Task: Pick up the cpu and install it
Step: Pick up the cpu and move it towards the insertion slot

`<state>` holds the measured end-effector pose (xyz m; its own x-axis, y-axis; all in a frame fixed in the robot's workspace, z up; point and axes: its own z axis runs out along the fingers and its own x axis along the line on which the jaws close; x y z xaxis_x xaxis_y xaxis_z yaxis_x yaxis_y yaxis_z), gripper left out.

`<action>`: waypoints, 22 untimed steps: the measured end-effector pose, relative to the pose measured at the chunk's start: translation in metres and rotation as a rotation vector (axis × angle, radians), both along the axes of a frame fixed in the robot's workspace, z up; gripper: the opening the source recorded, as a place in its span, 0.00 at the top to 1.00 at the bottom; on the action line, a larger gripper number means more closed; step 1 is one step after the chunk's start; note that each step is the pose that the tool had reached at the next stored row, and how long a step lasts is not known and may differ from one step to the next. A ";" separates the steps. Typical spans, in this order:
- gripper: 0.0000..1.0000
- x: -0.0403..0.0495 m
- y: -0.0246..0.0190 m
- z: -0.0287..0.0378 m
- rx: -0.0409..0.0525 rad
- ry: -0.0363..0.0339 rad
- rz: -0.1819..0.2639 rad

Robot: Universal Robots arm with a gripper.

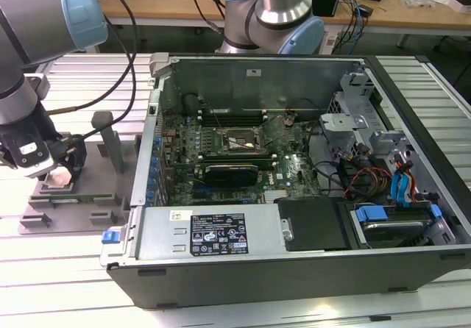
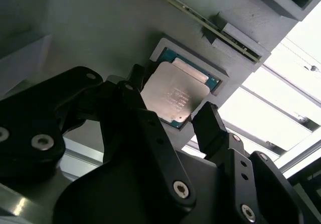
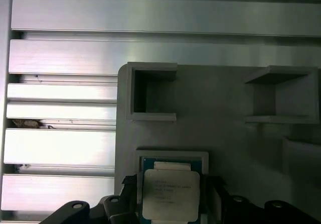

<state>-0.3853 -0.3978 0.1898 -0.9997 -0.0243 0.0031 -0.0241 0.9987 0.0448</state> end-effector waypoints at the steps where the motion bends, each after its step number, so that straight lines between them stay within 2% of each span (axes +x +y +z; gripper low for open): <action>1: 0.34 0.0000 0.0001 -0.0001 0.0000 0.0000 0.000; 7: 0.34 0.0014 0.0001 -0.0013 0.0002 0.0013 -0.001; 10: 0.34 -0.0013 0.0000 -0.0021 -0.0001 0.0029 -0.001; 17: 0.34 -0.0014 -0.0005 -0.0032 -0.0004 0.0028 -0.001; 18: 0.35 -0.0014 -0.0006 -0.0032 -0.0006 0.0029 -0.001; 19: 0.45 -0.0014 -0.0007 -0.0032 -0.0007 0.0028 -0.001; 22: 0.45 -0.0014 -0.0007 -0.0032 -0.0008 0.0028 -0.001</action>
<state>-0.3867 -0.3985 0.1866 -0.9997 -0.0230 0.0059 -0.0227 0.9988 0.0441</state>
